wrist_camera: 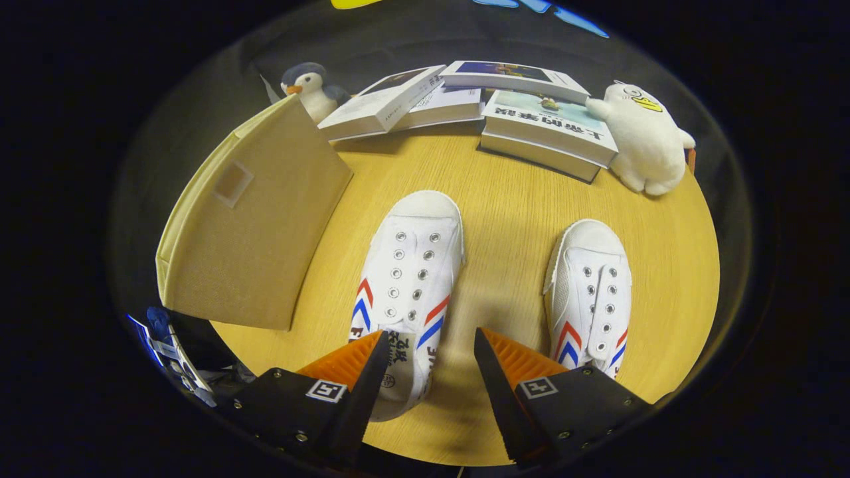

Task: Open the storage box then place both shoes into the box .Put the left shoe in first, then the right shoe, with the right side of both shoes facing outward in a uniform manner.

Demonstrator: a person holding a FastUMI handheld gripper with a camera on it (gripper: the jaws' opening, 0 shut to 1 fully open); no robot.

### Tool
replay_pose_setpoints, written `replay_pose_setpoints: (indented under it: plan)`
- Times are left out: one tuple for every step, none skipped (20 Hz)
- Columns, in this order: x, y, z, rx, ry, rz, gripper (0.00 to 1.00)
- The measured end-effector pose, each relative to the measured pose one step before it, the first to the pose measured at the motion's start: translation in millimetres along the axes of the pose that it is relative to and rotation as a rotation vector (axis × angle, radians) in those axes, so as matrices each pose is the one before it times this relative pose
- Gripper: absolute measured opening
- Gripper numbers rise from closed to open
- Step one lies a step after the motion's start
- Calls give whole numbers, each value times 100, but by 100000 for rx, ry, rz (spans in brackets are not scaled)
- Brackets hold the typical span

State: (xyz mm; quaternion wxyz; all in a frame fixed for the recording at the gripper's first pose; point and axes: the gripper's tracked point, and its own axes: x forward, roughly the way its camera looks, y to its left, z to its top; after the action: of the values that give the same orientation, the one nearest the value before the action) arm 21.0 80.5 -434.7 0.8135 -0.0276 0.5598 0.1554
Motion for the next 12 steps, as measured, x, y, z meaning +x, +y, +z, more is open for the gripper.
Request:
replay_pose_setpoints:
  plan:
    - [470, -219, -82, 251, 765, -960, 79]
    - [537, -37, -32, 450, 305, -222, 76]
    - [414, 87, 57, 19, 447, 1127, 71]
    - [121, 449, 101, 1675, -40, 2539, 63]
    - [84, 520, 239, 1105, -771, 2704, 52]
    - [-382, 242, -211, 83, 372, 655, 40]
    - [-41, -137, 237, -1580, -733, -1370, 15]
    - [222, -189, -197, -49, 187, -674, 7]
    - [-415, 197, -118, 2402, 718, 1036, 0]
    - [67, 276, 33, 3157, 555, 2248, 0]
    - [-163, 399, 45, 3964, 791, 3340, 0]
    - [-365, 299, -4, 4356, 952, 3237, 0]
